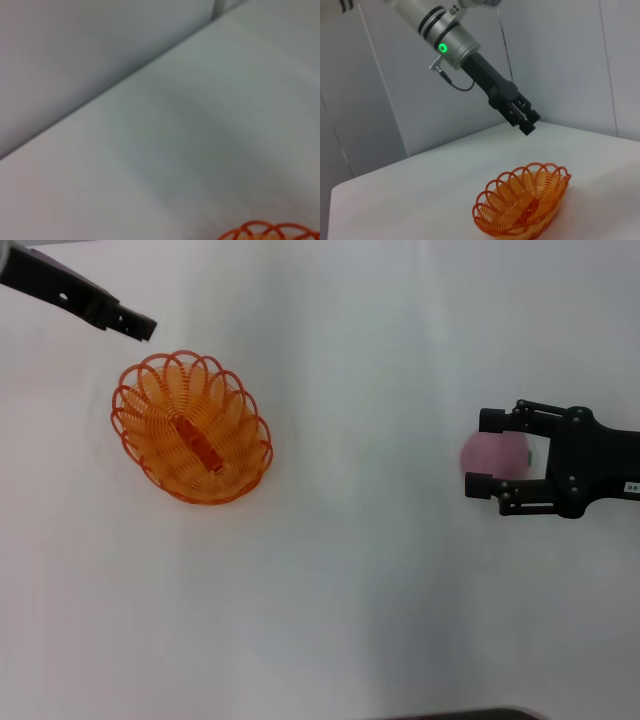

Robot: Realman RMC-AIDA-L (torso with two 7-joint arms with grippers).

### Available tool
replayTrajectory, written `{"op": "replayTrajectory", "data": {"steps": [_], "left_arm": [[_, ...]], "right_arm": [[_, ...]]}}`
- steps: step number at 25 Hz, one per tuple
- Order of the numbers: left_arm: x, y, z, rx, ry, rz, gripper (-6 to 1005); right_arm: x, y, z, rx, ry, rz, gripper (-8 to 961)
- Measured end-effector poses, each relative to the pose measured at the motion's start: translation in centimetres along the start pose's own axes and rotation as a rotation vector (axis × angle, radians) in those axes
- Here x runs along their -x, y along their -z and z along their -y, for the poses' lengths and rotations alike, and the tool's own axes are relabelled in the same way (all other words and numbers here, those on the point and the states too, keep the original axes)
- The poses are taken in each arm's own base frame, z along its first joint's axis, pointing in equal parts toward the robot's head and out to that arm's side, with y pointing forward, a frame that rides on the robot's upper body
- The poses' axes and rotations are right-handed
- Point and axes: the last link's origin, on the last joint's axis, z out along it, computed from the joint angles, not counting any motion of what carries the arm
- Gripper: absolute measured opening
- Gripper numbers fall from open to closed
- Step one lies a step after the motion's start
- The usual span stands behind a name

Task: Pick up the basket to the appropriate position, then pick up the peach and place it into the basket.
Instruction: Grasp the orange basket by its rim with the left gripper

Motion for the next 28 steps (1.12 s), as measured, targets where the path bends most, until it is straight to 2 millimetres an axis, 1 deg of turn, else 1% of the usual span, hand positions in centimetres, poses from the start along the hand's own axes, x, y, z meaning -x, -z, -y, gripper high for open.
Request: {"op": "replayTrajectory", "data": {"steps": [4,7,15,20,28], "left_arm": [[-0.7,-0.9,-0.3,-0.028,-0.046,0.12,747],[-1.3,-1.2,-0.6,-0.039,-0.069,0.164,747],[-1.9,-1.2,-0.6,-0.054,-0.088,0.167,747],[-1.6,-1.9,-0.5,-0.059,-0.092,0.164,748],[-0.4,-4.5,-0.6,-0.064,-0.117,0.177,748]], "right_arm": [[0.1,-0.3,0.1,0.006,0.002,0.001,915],[0.2,-0.4,0.1,0.009,0.002,0.002,915],[0.3,-0.6,0.1,0.014,0.004,0.004,915],[0.4,-0.6,0.1,0.015,0.002,0.005,915],[0.3,-0.9,0.2,0.017,-0.002,0.008,914]]}}
